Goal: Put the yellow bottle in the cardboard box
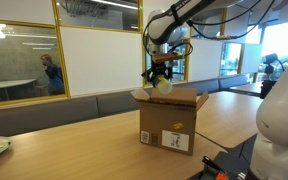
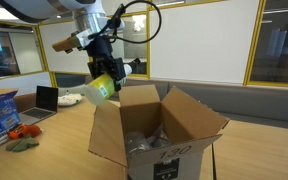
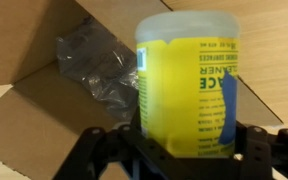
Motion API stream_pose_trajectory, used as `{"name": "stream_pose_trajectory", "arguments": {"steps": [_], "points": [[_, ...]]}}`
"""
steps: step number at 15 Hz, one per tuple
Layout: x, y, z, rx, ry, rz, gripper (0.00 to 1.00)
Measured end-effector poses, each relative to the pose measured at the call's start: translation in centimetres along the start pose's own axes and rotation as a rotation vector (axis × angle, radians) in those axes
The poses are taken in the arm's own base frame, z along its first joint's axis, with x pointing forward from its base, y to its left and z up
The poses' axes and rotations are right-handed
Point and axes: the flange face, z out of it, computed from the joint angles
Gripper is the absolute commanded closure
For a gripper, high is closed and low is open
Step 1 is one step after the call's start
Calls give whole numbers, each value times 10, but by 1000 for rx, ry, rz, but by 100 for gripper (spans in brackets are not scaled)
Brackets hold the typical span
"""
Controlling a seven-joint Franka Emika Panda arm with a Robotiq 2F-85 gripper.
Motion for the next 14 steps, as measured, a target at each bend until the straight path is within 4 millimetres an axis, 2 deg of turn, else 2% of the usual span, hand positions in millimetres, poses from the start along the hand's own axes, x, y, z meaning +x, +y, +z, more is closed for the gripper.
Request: {"name": "stream_pose_trajectory", "arguments": {"steps": [4,11,14], "points": [[11,19,30,-33,-53,-113,57],[30,54,89,-51,-170,-211,57],[36,63,109,-48,-210,-272,57]]}}
